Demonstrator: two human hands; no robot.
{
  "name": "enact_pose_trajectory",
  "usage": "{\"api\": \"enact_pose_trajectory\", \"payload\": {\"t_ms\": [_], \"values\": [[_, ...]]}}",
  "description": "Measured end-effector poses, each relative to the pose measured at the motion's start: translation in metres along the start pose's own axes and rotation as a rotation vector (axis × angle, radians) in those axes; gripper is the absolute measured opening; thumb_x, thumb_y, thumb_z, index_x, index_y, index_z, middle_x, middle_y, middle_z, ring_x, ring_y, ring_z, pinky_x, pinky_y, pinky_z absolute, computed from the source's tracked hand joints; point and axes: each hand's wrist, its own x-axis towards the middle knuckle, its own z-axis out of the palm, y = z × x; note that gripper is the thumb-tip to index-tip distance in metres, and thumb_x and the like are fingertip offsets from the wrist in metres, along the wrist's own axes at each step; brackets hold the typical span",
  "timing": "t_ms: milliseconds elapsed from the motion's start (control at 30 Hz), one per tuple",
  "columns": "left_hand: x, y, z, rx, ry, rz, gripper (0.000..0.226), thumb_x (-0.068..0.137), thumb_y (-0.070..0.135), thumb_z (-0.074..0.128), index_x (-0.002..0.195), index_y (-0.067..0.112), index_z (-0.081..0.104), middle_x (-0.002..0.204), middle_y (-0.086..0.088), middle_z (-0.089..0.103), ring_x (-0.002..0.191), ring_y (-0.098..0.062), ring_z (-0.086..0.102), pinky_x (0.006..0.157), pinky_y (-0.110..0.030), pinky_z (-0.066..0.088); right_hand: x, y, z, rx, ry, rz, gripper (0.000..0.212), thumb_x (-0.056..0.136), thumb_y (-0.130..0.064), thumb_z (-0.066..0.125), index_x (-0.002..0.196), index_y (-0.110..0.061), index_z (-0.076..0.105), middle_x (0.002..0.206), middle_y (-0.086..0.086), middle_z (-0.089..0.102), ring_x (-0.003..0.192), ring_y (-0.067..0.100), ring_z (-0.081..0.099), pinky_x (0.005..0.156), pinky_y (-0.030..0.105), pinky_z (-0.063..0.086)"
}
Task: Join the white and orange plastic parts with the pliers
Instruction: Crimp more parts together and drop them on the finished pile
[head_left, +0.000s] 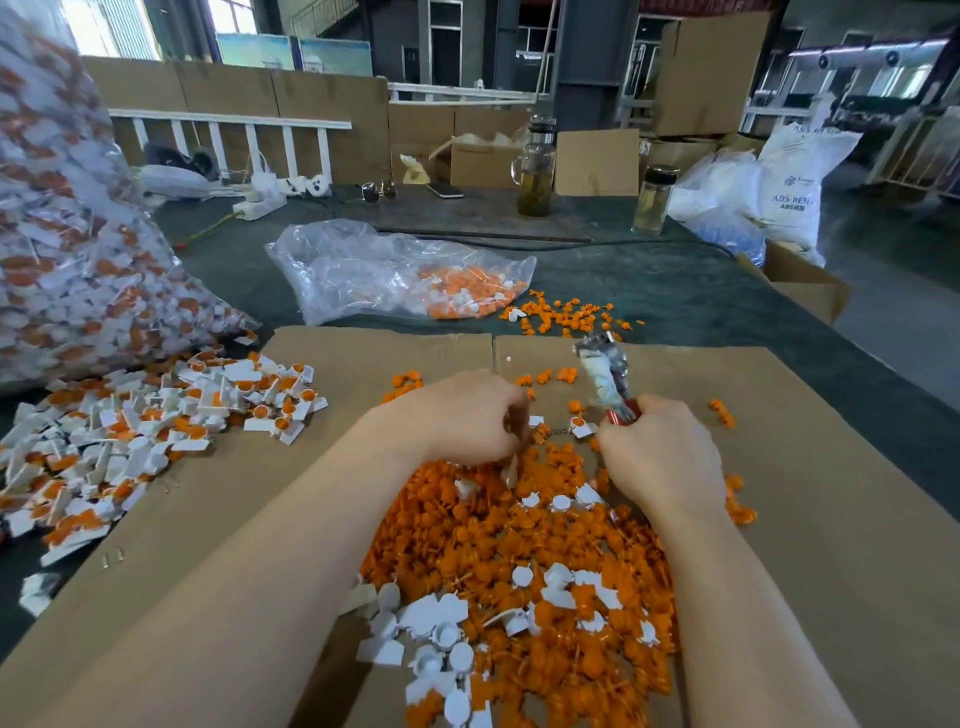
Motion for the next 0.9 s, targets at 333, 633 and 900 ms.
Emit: {"api": "enact_pose_trajectory", "payload": {"t_ms": [333,633,900], "values": [[-0.041,-0.018,-0.01,-0.09,0.052,-0.046,0.007,0.088,0.033,0.07,0.085,0.037,0.066,0.092,0.02,0.056,0.084,0.005,0.052,0.068,-0.014,0.036,-0.004,-0.007,0.008,-0.237,-0.112,-0.066,0.01,0.083,-0.031,0.061,0.079,-0.023,0.056,0.071,-0.002,0.06,0.061,0.014,0.056,0.047,0.023,0.036],[-0.05,-0.015,-0.006,-0.109,0.182,-0.139,0.007,0.093,0.037,0.064,0.097,0.032,0.067,0.097,0.015,0.056,0.093,-0.01,0.057,0.085,-0.032,0.047,-0.009,-0.018,0.022,-0.271,-0.141,-0.212,0.01,0.085,-0.032,0.061,0.087,-0.023,0.057,0.078,-0.003,0.057,0.067,0.015,0.055,0.049,0.024,0.035],[-0.04,0.006,0.013,0.052,0.23,-0.184,0.036,0.077,0.062,0.07,0.082,0.029,0.059,0.085,0.011,0.054,0.085,-0.013,0.054,0.07,-0.029,0.041,-0.01,-0.018,0.023,-0.284,-0.131,-0.207,0.013,0.085,-0.031,0.06,0.094,-0.021,0.057,0.084,0.0,0.06,0.075,0.021,0.059,0.056,0.028,0.044]]}}
